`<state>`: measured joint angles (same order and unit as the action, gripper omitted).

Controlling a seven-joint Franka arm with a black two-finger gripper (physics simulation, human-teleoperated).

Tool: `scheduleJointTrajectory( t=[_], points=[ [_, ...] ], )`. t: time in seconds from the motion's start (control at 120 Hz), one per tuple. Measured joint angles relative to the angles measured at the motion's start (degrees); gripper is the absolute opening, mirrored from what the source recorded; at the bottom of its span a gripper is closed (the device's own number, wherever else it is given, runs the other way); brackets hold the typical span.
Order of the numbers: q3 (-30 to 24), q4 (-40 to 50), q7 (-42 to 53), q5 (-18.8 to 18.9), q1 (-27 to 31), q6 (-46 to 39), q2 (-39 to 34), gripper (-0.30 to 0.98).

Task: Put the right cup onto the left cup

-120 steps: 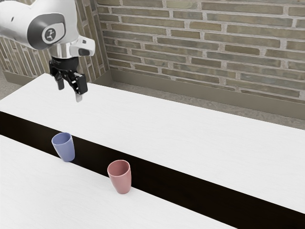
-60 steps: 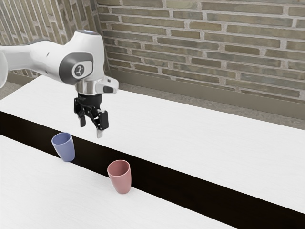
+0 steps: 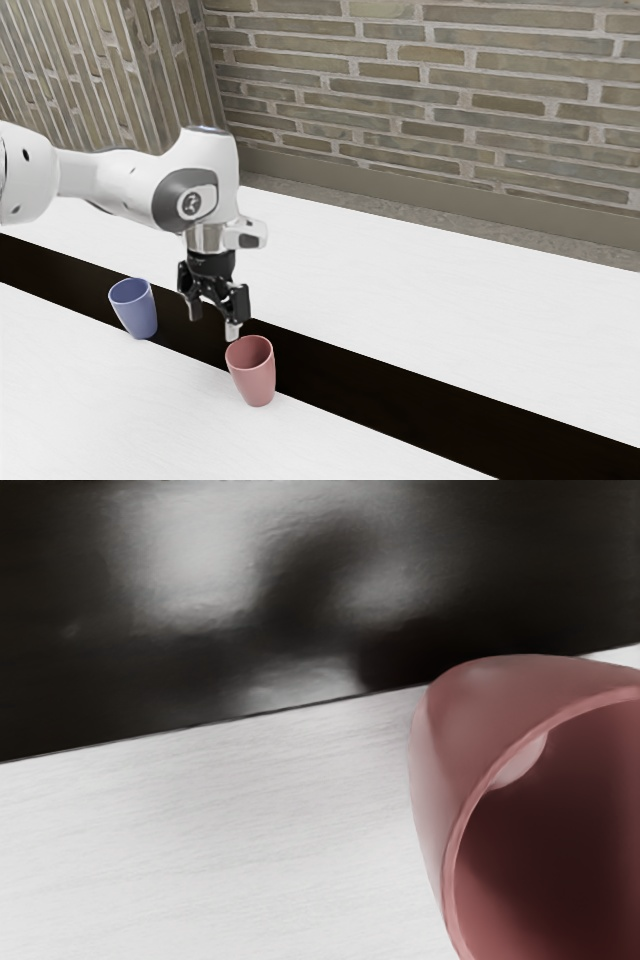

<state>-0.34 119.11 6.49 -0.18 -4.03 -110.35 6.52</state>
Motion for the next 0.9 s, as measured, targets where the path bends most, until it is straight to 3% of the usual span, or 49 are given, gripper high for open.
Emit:
scheduleJointTrajectory(
  t=[0.55, 0.758, 0.9],
  points=[
    [-0.6, 0.2, -0.7, -1.2, -0.2, -8.3, 6.6, 0.69],
    [-0.7, 0.2, -0.7, -0.5, -0.6, -9.2, 6.2, 0.22],
    [-2.1, 0.1, -0.7, -0.2, -0.6, -9.3, 5.8, 0.04]
  ],
)
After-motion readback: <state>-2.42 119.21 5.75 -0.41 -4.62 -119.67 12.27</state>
